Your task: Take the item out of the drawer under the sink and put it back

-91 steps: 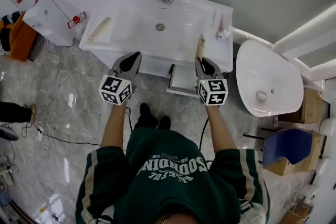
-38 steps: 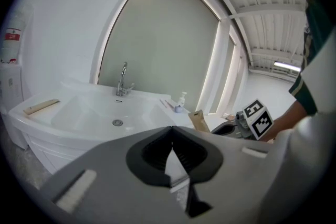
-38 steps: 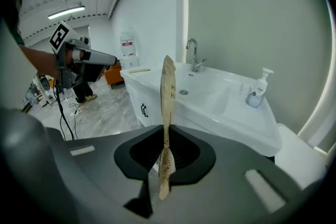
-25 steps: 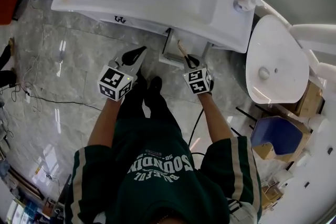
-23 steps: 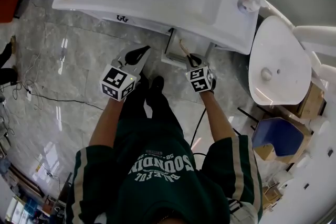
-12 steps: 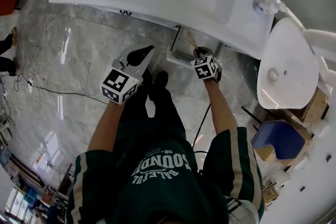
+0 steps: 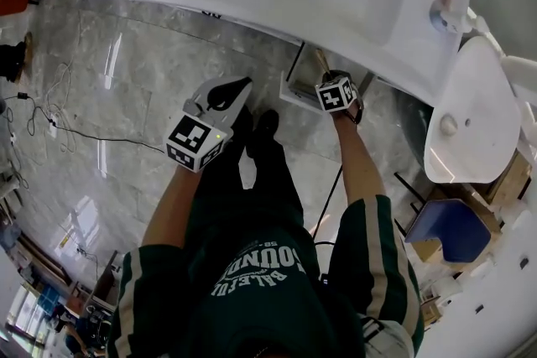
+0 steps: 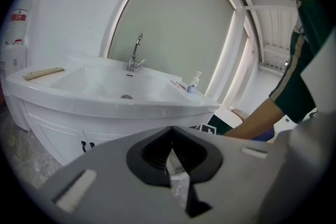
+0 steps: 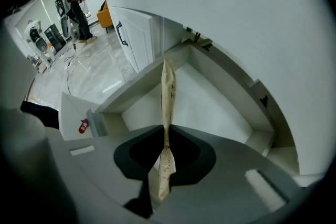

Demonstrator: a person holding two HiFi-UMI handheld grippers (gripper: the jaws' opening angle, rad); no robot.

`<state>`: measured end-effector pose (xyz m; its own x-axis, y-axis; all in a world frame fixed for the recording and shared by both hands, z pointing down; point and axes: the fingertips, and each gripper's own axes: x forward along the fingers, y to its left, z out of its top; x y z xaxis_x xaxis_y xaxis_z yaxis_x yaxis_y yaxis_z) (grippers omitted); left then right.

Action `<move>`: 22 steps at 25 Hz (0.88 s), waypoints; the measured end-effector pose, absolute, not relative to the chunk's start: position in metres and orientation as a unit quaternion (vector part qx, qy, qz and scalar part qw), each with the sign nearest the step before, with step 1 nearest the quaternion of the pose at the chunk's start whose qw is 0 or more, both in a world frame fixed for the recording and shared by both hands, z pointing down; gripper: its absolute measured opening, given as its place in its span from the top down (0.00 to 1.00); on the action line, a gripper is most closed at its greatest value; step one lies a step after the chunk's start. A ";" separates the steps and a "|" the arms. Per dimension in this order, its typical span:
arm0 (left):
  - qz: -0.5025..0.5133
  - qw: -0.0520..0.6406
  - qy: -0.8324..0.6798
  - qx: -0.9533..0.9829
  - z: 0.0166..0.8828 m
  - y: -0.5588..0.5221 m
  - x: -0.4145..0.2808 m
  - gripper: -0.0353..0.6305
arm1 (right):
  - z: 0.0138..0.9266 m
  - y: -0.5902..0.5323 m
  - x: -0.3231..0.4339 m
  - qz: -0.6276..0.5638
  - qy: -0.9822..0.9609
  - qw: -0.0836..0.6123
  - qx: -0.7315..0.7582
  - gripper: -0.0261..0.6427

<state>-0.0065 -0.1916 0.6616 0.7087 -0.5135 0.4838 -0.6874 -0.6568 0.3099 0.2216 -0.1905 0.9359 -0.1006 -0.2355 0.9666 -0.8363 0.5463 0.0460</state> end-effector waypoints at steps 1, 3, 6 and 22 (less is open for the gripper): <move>0.180 0.242 -0.337 0.892 0.663 -0.191 -0.008 0.87 | 0.941 -0.189 0.223 0.282 -0.685 0.550 0.387 0.91; 0.180 0.244 -0.340 0.890 0.666 -0.191 -0.011 0.87 | 0.948 -0.190 0.224 0.292 -0.678 0.553 0.386 0.91; 0.183 0.247 -0.343 0.888 0.671 -0.189 -0.017 0.87 | 0.954 -0.194 0.220 0.302 -0.675 0.553 0.385 0.91; 0.178 0.254 -0.351 0.884 0.661 -0.184 -0.034 0.87 | 0.933 -0.195 0.199 0.305 -0.690 0.528 0.390 0.85</move>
<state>-0.0340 -0.1841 0.6607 0.6903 -0.5289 0.4936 -0.7104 -0.6249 0.3239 0.1993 -0.1945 0.9328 -0.1378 -0.2155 0.9667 -0.8605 0.5093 -0.0092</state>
